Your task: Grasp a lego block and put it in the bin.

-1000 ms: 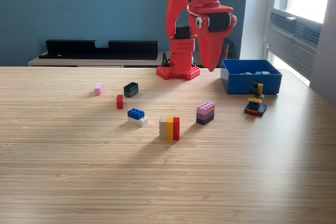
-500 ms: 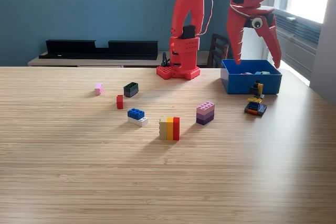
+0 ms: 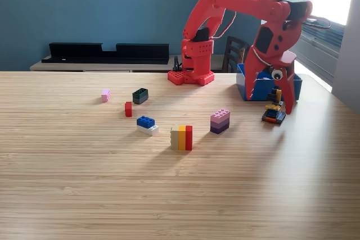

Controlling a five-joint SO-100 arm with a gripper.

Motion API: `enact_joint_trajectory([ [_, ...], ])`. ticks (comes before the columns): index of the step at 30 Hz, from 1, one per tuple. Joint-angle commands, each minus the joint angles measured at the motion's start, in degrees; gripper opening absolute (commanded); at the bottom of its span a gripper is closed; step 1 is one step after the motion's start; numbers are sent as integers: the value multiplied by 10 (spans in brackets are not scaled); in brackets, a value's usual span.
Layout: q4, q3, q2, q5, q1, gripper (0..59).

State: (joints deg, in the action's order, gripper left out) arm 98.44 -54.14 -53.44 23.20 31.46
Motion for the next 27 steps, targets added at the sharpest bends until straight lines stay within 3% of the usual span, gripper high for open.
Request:
enact_joint_trajectory([
  [1, -5, 62, 16, 0, 18, 397],
  [8, -5, 77, 48, -15, 53, 388],
  [11, -5, 80, 56, -23, 64, 354],
  [14, -5, 84, 62, -35, 71, 235],
  [18, -6, 88, 67, -54, 73, 23],
  [19, -6, 87, 67, -58, 73, 1],
  [27, 6, 137, 63, -85, 62, 1],
])
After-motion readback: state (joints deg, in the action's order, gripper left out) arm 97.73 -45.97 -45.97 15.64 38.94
